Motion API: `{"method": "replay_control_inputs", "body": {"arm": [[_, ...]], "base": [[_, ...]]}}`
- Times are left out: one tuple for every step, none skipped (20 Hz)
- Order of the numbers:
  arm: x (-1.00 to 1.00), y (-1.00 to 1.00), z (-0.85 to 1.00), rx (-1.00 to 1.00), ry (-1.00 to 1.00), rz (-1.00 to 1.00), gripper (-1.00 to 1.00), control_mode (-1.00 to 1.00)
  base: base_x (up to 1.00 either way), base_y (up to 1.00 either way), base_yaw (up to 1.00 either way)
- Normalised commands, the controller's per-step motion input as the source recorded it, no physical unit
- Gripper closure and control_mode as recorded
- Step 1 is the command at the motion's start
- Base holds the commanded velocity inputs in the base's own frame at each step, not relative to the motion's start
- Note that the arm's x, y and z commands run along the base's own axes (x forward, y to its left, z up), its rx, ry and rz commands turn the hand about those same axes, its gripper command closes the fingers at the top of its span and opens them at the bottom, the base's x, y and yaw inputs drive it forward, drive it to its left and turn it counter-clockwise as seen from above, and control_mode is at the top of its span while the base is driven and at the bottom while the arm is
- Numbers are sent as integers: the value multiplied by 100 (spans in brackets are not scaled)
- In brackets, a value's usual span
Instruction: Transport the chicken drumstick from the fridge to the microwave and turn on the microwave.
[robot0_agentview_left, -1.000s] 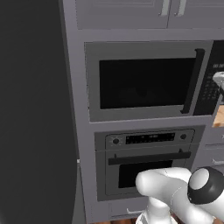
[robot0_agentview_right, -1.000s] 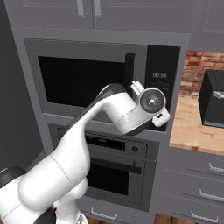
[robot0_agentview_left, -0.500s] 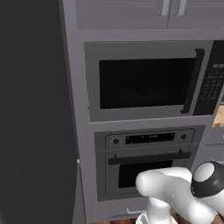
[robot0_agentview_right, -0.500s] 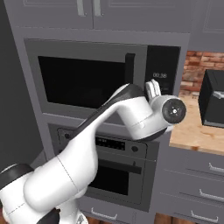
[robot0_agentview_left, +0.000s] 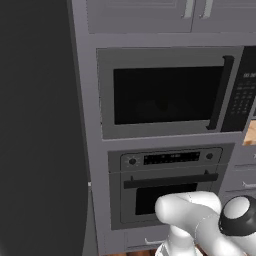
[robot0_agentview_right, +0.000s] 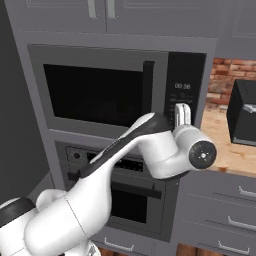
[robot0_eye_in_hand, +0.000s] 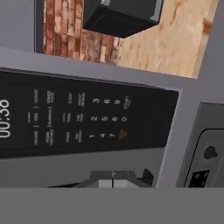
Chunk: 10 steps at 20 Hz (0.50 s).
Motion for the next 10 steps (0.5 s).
{"method": "replay_control_inputs", "body": {"arm": [[-9, 0, -39, 17, -6, -8, 100, -100], [-5, 0, -38, 17, -5, -7, 100, -100], [0, 0, -38, 18, -3, -6, 100, -100], [0, 0, -29, 18, -5, -6, 100, -100], [0, 0, -24, 17, -4, -5, 100, -100], [0, 0, -11, 13, -8, -2, 100, -100], [0, 0, -6, 7, -13, -1, 100, -100], [4, 0, -10, 4, -13, 0, 100, -100], [8, 0, -7, 4, -12, -2, 100, -100], [5, 0, -8, 4, -12, -3, 100, -100]], "base": [[0, 0, 0], [0, 0, 0], [0, 0, 0], [0, 0, 0], [0, 0, 0], [0, 0, 0], [0, 0, 0], [0, 0, 0], [0, 0, 0], [0, 0, 0]]}}
